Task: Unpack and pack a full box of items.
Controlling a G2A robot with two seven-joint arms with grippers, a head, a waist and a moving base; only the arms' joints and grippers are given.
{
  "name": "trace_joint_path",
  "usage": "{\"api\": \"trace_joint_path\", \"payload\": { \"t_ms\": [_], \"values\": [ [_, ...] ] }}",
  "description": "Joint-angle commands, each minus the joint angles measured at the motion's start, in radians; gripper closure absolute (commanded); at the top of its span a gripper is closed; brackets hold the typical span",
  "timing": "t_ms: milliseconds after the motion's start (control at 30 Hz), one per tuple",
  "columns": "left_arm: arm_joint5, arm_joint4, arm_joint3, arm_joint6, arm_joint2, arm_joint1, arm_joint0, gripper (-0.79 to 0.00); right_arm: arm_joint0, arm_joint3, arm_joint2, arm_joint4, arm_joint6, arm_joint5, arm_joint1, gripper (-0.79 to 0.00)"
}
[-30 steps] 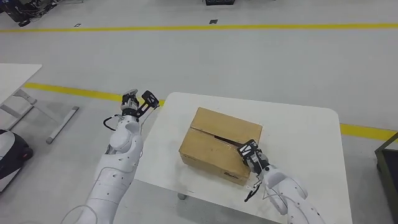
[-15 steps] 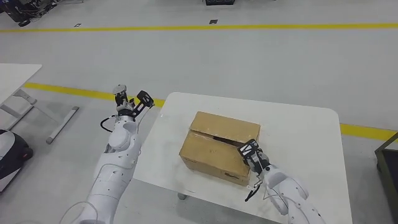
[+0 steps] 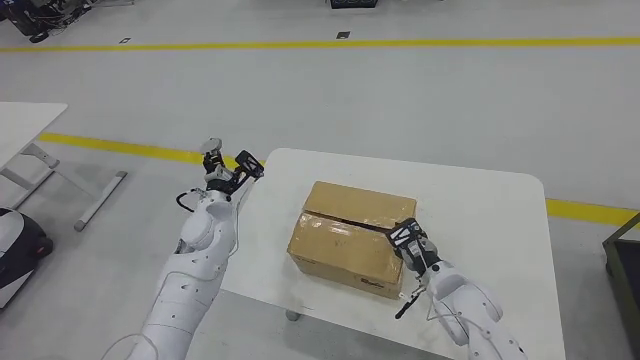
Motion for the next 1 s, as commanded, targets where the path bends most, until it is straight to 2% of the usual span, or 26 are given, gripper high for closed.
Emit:
{"api": "trace_joint_path", "payload": {
  "t_ms": [0,167,300,433,700,967],
  "values": [
    [-0.06,-0.039,-0.066,0.031,0.054,-0.007,0.032,-0.785,-0.025,-0.054,0.03,-0.025,0.004,0.003,0.01,0.0],
    [-0.212,-0.059,-0.163,0.096,0.175,-0.016,0.073,-0.785,-0.12,-0.194,0.137,-0.057,0.013,0.013,0.039,0.0],
    [-0.316,-0.035,-0.191,0.15,0.27,-0.021,0.075,-0.785,-0.206,-0.294,0.231,-0.068,0.023,0.015,0.059,0.0],
    [-0.372,-0.007,-0.199,0.175,0.343,-0.025,0.06,-0.785,-0.279,-0.371,0.298,-0.068,0.03,0.022,0.072,0.0],
    [-0.339,0.106,-0.137,0.166,0.464,-0.038,-0.015,-0.785,-0.349,-0.425,0.348,-0.061,0.026,0.033,0.082,0.0],
    [-0.303,0.19,-0.032,0.135,0.528,-0.049,-0.093,-0.785,-0.373,-0.444,0.358,-0.056,0.023,0.05,0.085,0.0]
  ]
}}
